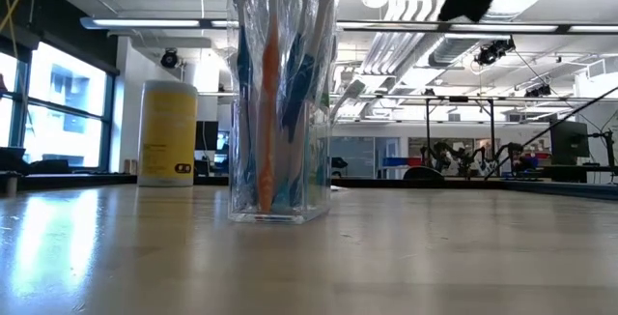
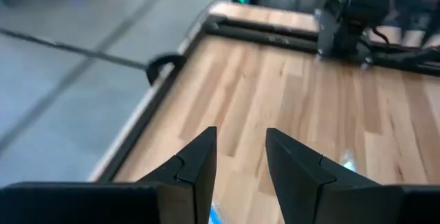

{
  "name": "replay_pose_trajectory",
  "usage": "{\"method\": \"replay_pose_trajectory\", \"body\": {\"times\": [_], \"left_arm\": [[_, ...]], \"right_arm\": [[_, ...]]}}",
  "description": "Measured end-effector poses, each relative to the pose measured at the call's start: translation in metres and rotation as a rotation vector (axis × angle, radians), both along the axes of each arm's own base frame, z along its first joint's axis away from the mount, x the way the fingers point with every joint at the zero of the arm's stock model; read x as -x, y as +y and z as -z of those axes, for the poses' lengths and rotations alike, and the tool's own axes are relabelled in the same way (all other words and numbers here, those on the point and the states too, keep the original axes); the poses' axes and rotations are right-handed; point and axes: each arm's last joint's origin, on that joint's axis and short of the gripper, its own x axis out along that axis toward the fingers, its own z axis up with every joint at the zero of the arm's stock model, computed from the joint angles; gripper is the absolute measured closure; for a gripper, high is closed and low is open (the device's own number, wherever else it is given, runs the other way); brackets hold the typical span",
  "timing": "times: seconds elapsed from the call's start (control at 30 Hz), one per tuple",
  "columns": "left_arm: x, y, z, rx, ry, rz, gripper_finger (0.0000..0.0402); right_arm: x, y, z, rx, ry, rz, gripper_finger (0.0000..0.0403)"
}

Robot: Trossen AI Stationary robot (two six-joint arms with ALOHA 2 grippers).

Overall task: Pick & Place toothbrushing station
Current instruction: Put the blue toothbrush into the transparent organizer

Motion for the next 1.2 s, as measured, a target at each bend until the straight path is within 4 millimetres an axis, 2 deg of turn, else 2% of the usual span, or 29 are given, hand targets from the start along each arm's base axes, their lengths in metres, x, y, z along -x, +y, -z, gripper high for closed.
{"method": "replay_pose_trajectory", "body": {"times": [0.1, 0.23, 0.4, 0.53, 0.67, 0.9, 1.2], "left_arm": [[-0.006, 0.025, 0.007, 0.072, 0.01, 0.058, 0.0281], [-0.01, 0.045, 0.015, 0.115, 0.015, 0.09, 0.0266], [-0.016, 0.058, 0.029, 0.165, 0.046, 0.028, 0.0215], [-0.028, 0.065, 0.047, 0.199, 0.081, -0.053, 0.0169], [-0.046, 0.068, 0.073, 0.267, 0.127, -0.057, 0.0145], [-0.08, 0.061, 0.122, 0.279, 0.216, -0.051, 0.0142], [-0.113, 0.059, 0.145, 0.229, 0.353, -0.149, 0.0142]], "right_arm": [[0.014, 0.016, 0.006, -0.014, -0.06, 0.004, 0.0354], [0.023, 0.031, 0.018, -0.009, -0.09, 0.031, 0.0355], [0.025, 0.04, 0.034, 0.031, -0.052, 0.047, 0.0355], [0.024, 0.043, 0.043, 0.045, -0.024, 0.033, 0.0355], [0.023, 0.044, 0.046, 0.047, -0.027, 0.032, 0.0355], [0.024, 0.044, 0.049, 0.063, -0.015, 0.038, 0.0355], [0.027, 0.043, 0.051, 0.073, 0.018, 0.034, 0.0355]]}}
